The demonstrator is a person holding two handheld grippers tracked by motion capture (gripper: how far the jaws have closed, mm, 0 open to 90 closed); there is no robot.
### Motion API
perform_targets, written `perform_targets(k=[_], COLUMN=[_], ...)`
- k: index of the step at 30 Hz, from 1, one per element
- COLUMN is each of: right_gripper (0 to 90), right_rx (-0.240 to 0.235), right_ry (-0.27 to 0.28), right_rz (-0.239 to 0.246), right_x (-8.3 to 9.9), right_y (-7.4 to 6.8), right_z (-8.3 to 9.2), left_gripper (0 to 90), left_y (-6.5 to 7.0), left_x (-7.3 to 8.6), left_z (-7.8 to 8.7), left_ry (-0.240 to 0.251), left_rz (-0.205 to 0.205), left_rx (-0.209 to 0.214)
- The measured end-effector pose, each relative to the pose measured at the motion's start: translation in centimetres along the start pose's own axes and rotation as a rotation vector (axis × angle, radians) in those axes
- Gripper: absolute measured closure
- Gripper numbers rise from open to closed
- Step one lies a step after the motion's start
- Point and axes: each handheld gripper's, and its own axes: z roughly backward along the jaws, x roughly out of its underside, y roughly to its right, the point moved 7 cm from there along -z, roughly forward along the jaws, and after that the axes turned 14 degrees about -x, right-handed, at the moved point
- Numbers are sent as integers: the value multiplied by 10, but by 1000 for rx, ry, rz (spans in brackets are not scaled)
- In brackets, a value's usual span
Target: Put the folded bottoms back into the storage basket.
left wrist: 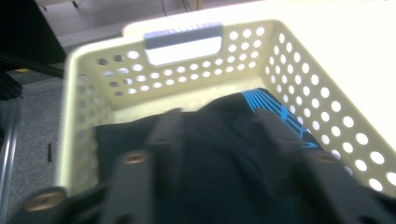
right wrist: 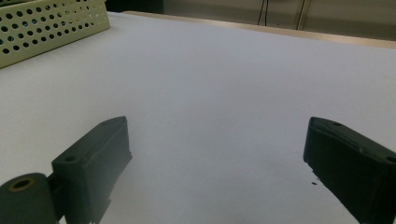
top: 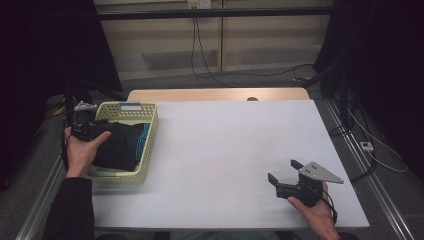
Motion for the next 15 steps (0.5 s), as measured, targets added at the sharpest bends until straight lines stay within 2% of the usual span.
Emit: perform_targets(k=[3, 4, 6, 8, 11, 12, 15], right_gripper=[73, 73, 73, 73, 73, 73, 73], right_rx=[-1, -1, -1, -2, -2, -2, -2], right_ry=[0, 0, -1, -1, -2, -1, -1], right_rz=[-1, 0, 0, -1, -2, -1, -2], right_x=[0, 0, 0, 0, 0, 0, 0], right_y=[0, 0, 0, 0, 0, 0, 0], right_z=[0, 0, 0, 0, 0, 0, 0], left_gripper=[774, 797, 857, 887, 900, 900, 900], left_y=[4, 4, 4, 5, 1, -1, -7], left_x=[2, 4, 8, 13, 20, 22, 28], left_z=[-15, -19, -28, -35, -42, -43, -45], left_ry=[-30, -53, -85, -118, -178, -188, -232], left_rz=[26, 43, 46, 25, -16, -17, -19], left_rx=[4, 10, 5, -10, -69, -86, -89])
